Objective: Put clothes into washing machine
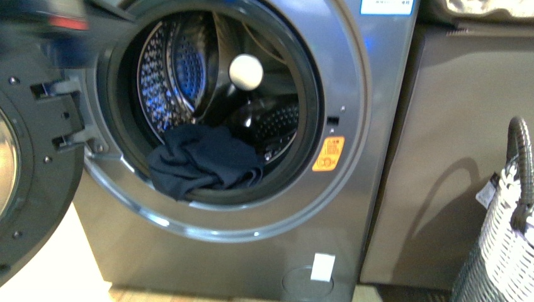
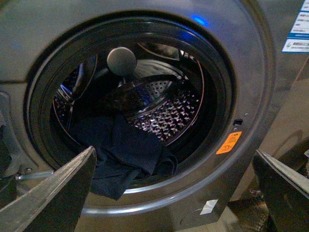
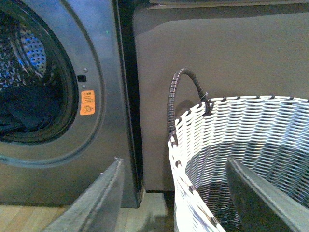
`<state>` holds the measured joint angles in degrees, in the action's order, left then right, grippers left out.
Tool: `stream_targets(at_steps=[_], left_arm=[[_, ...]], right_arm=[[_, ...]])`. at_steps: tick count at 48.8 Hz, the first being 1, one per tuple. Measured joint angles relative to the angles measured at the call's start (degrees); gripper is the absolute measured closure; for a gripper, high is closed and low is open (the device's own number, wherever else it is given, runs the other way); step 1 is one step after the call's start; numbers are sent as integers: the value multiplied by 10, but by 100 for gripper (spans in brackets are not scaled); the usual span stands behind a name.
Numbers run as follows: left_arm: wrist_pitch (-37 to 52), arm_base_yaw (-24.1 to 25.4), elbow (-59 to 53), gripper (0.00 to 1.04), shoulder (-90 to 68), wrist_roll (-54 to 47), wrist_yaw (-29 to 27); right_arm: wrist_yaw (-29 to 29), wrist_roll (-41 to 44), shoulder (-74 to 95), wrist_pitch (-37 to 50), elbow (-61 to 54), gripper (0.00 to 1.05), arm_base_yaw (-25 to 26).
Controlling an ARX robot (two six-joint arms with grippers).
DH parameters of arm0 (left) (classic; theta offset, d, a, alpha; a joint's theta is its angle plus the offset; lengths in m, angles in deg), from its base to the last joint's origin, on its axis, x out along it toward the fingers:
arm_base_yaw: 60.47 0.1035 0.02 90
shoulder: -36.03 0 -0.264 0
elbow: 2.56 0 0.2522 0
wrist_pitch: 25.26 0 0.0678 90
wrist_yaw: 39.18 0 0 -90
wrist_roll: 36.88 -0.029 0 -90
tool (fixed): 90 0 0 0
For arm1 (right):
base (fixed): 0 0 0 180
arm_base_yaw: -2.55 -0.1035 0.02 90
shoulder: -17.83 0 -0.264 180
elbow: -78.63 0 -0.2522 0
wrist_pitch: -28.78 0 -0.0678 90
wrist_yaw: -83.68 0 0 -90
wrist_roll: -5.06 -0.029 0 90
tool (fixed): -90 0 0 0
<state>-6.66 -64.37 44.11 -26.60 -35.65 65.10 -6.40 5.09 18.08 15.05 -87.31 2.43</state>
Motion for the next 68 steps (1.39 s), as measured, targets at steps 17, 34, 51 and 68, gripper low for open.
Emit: stream_targets(at_steps=[17,34,51,68], left_arm=[[-120,36,-171,71,268,-8,-146],[-122,38,-258,101,358,-9,-144],[-171,38,-301,101,446,-8,-144],[-206,38,-324,101,511,-9,-143]], right_arm=[[0,0,0,0,0,7,0],[0,0,0,0,0,7,0],[0,0,0,0,0,7,0],[0,0,0,0,0,7,0]])
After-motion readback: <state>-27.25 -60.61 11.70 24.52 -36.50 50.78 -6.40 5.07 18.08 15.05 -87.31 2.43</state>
